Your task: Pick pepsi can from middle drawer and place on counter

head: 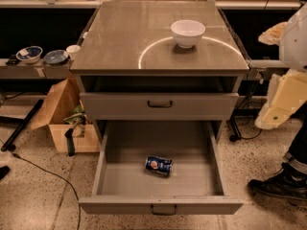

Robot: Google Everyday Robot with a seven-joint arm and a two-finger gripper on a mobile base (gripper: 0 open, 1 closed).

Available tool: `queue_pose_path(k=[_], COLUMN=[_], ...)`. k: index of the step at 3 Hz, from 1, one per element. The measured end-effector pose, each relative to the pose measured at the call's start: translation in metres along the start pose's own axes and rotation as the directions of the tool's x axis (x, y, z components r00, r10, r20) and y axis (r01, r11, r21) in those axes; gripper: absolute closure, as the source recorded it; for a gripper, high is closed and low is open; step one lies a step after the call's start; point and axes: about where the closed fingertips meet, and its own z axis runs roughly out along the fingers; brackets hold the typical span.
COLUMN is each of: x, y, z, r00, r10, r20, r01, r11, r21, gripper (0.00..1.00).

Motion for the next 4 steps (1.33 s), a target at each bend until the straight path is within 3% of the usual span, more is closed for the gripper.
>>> queue_pose_path(k=[2,4], x=[0.015,0.028], y=[0.003,0.006], z=[0.053,0.114], r00=[0.998,0.995], r10=[0.039,0.077], r20=[0.056,0.064], r01=[-0.039,-0.076], r11=[0.9992,0.9968], r21=[-0.013,-0.023], gripper=[0.0,0.0])
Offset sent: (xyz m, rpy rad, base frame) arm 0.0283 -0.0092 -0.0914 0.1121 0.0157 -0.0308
